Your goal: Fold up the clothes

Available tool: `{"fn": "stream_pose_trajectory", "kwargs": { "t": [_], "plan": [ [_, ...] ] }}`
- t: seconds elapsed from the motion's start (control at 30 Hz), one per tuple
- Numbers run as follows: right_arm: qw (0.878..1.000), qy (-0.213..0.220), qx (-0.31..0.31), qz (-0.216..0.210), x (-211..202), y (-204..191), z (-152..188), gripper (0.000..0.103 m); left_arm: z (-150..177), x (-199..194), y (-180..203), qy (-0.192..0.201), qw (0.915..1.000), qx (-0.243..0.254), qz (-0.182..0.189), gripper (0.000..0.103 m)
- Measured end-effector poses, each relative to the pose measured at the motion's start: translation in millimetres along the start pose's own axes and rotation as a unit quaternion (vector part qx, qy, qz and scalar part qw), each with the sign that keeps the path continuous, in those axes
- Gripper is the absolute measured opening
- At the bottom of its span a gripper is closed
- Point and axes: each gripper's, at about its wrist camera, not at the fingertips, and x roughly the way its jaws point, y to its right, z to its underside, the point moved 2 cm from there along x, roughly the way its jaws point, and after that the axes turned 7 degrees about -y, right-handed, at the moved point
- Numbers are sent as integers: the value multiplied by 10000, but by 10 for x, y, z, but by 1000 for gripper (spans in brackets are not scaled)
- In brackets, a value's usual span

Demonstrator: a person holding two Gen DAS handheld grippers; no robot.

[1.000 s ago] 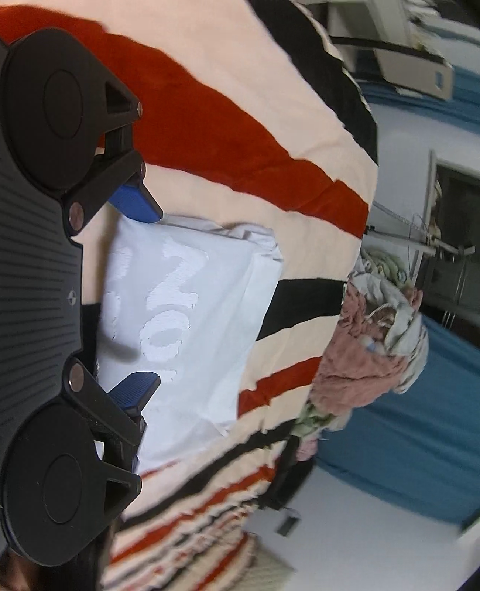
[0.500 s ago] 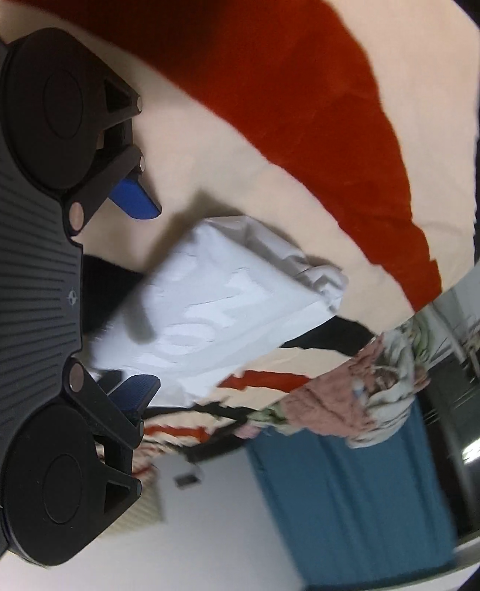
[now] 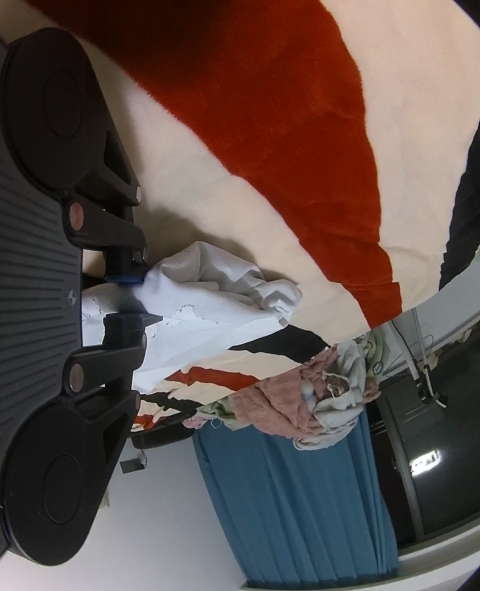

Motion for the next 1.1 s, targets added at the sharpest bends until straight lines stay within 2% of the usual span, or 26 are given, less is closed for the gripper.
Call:
{"fn": "stream_pose_trajectory", "kwargs": {
  "t": [0.07,0.17,0.2,0.23,0.27,0.3,0.33,0.4,0.43,0.53,0.67,0.77,0.8,0.83,0.9,0.97,1.07,1.1],
  "plan": [
    [9981,-147,453,-392,-8,53,14,90,6,-10,-2,16,10000,-31,32,14],
    [9881,-367,1127,-978,-22,132,34,91,14,-21,-5,30,9999,-76,71,17],
    [9833,-427,1354,-1143,-15,167,39,91,14,-13,-4,-1,9999,-87,55,26],
    [9791,-431,1584,-1201,33,232,42,91,17,-2,4,-32,10000,-72,37,48],
    [9750,-405,1780,-1266,60,282,50,91,34,18,30,-66,10000,17,11,58],
    [9699,-356,1986,-1360,81,332,52,91,50,38,56,-101,9999,106,-15,63],
    [9652,-314,2160,-1442,98,374,55,91,62,59,81,-123,9997,185,-45,63],
    [9617,-287,2266,-1516,106,403,69,91,56,112,118,-103,9995,289,-120,60],
    [9601,-270,2308,-1555,111,414,74,92,50,134,126,-87,9994,304,-132,45],
    [9581,-177,2299,-1697,130,402,69,92,-12,143,9,-79,9998,-102,175,17],
    [9520,29,2335,-1979,162,399,38,92,-38,77,-33,22,9966,-376,735,13],
    [9573,215,2248,-1803,119,448,7,86,-14,-14,-14,144,9937,-388,1044,13],
    [9573,322,2301,-1722,93,493,3,82,-3,-47,-10,185,9931,-380,1094,12],
    [9565,414,2370,-1651,70,539,2,73,8,-80,-10,220,9925,-382,1136,12],
    [9503,494,2630,-1591,56,647,18,62,25,-129,-23,228,9925,-423,1128,12],
    [9441,570,2871,-1518,44,748,36,41,41,-170,-32,223,9927,-448,1095,12],
    [9468,689,2851,-1325,-7,760,70,25,62,-230,-30,203,9931,-474,1053,12],
    [9503,743,2738,-1280,-49,724,71,23,61,-243,21,157,9932,-440,1067,13]
  ]
}}
